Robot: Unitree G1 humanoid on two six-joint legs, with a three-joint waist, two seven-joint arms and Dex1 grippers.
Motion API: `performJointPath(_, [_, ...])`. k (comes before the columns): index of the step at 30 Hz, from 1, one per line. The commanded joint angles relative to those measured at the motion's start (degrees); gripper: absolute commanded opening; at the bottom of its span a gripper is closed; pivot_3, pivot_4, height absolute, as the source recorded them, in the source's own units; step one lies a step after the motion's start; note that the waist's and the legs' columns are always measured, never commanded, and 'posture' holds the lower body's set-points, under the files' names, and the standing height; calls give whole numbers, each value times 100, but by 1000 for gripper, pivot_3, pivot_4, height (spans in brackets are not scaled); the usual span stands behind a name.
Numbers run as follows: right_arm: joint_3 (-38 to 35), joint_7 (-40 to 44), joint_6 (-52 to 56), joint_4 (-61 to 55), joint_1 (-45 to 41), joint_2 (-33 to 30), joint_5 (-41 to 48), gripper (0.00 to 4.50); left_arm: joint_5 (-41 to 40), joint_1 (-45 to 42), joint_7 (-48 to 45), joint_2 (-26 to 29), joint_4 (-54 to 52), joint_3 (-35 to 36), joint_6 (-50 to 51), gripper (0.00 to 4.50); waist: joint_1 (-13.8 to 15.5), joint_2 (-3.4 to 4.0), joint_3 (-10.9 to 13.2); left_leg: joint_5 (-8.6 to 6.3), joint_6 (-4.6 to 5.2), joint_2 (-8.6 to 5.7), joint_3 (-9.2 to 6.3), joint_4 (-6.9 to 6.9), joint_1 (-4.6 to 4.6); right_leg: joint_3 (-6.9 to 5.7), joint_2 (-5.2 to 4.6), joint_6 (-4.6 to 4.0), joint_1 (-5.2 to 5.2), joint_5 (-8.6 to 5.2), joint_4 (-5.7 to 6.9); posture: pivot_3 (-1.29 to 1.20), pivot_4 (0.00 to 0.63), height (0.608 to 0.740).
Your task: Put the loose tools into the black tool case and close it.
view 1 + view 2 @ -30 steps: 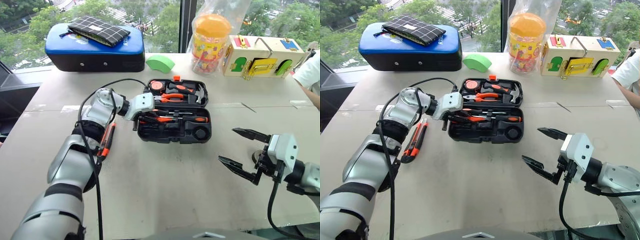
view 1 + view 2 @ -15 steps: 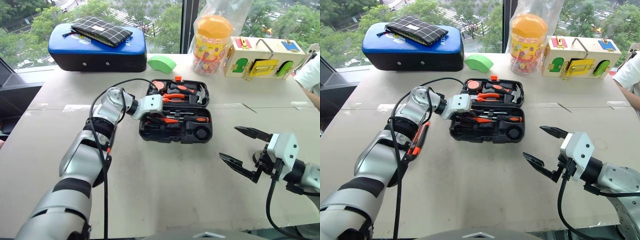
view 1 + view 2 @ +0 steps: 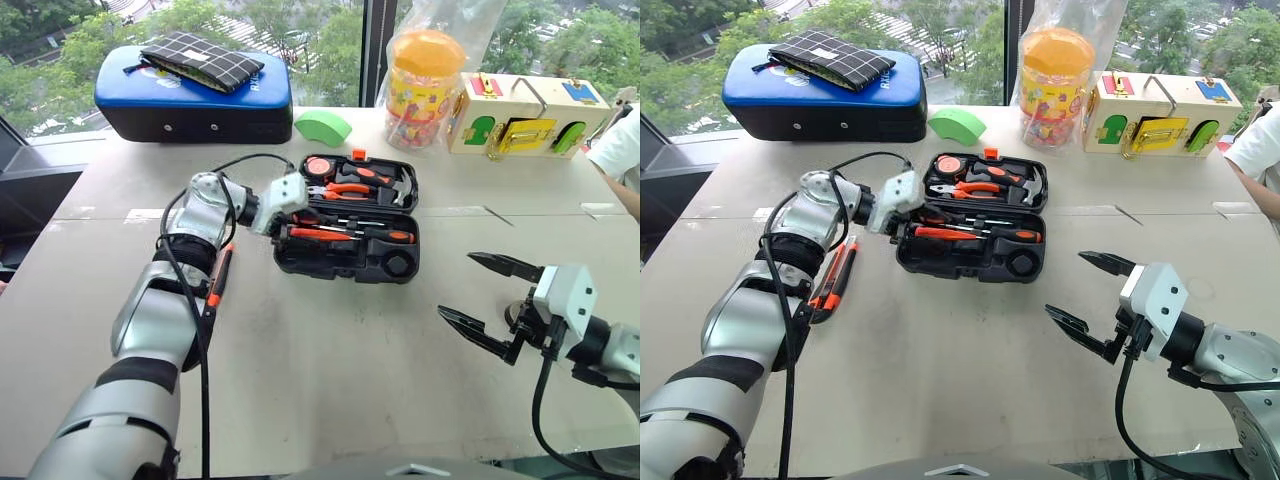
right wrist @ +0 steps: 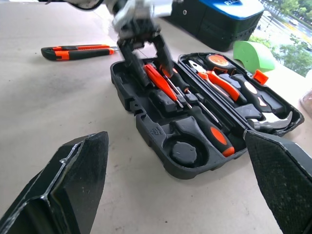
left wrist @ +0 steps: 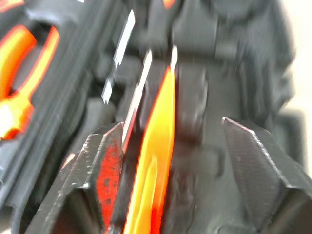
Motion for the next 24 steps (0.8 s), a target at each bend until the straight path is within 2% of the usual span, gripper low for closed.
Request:
performJointPath(1, [35, -16, -110, -24, -109, -7, -50, 4500, -360, 194, 214, -38, -708, 328, 839, 1617, -11, 3, 1, 0, 0, 0, 0, 1, 1, 1, 1, 0, 0, 0, 1, 0, 150, 740])
performJointPath(4, [96, -19, -145, 25, -149, 27, -110, 4500, -342, 544, 637, -98, -1182, 364, 1156, 111, -16, 3, 1, 0, 0, 2, 0, 1, 4, 4, 2, 0, 1, 0, 3, 0, 150, 740])
performJointPath(5, [110, -20, -153, 35, -158, 33, -123, 4500, -331, 633, 756, -114, -1307, 363, 1232, 41, -14, 3, 1, 0, 0, 2, 0, 0, 5, 6, 2, 0, 1, 0, 3, 0, 150, 740])
performJointPath(11, [220, -27, -132, 112, -311, 48, -160, 4500, 452, 1033, 1640, -116, -900, -150, 975, 41, 6, 1, -11, 0, 0, 2, -1, 3, 7, 8, 2, 0, 4, 1, 3, 0, 150, 740])
performJointPath(15, [155, -36, -102, 52, -247, 38, -139, 4500, 442, 1079, 1688, -33, -728, -93, 937, 41, -2, 11, -27, 0, 0, 1, 5, 3, 14, 15, -26, -1, 7, 1, 4, 0, 150, 740])
performJointPath(21, [175, -78, -116, 26, -175, 59, -157, 4500, 511, 1261, 1689, 206, -652, -119, 352, 41, -32, 19, -35, -1, -1, 5, 8, -8, 22, 45, -25, -2, 4, 1, 6, 0, 150, 740])
performJointPath(24, [227, -98, -128, 56, -217, 74, -168, 4500, 48, 1355, 1651, 115, -855, 277, 240, 41, -20, 22, -37, -1, -1, 6, 7, -10, 22, 44, -26, -2, 3, 0, 5, 0, 150, 740])
